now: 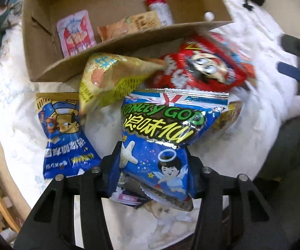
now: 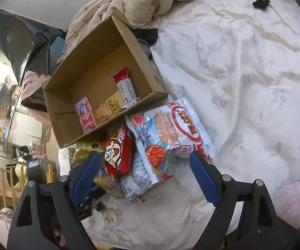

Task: Organize snacks
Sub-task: 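Grasp the blue Lonely God bag with the left gripper while the right gripper grasps the white Oishi bag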

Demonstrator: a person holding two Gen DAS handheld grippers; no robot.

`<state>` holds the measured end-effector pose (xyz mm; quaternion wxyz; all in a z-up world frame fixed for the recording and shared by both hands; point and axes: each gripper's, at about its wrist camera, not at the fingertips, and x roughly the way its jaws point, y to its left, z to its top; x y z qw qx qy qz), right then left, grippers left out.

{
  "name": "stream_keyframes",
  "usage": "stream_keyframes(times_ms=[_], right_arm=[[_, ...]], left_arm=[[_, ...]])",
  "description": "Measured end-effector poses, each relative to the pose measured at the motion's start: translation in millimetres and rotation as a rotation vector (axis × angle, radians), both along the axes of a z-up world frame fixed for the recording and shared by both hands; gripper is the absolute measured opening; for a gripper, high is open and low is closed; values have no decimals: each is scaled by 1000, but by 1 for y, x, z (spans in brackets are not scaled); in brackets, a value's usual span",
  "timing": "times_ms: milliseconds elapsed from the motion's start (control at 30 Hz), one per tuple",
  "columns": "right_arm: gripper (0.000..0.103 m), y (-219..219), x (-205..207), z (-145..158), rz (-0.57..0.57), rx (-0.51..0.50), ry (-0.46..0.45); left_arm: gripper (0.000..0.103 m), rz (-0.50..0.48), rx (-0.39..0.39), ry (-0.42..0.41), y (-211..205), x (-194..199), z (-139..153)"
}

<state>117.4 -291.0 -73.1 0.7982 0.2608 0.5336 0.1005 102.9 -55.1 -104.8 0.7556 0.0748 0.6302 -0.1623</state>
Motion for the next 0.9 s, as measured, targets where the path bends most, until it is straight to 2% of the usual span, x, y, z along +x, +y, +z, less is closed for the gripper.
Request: stream_keyframes(times_ms=[100, 167, 333, 433, 533, 600, 767, 900], right_arm=[[89, -3, 0, 3, -7, -12, -12], [89, -7, 1, 3, -20, -12, -11], [89, -28, 25, -9, -68, -16, 71], [89, -34, 43, -24, -77, -35, 139], [89, -20, 64, -44, 16, -21, 217], [89, -2, 72, -56, 103, -64, 259], [89, 19, 77, -66, 188, -209, 272], [93, 25, 82, -86, 199, -207, 329]], left_arm=[[47, 4, -25, -39, 0, -13, 23], [47, 40, -38, -80, 7, -18, 41], [47, 201, -124, -140, 57, -24, 67], [47, 291, -179, -143, 71, -18, 71], [47, 336, -178, -161, 82, -17, 70], [47, 352, -176, -156, 85, -17, 68], [47, 370, -196, -114, 88, -17, 61], [47, 370, -203, -105, 85, -14, 58]])
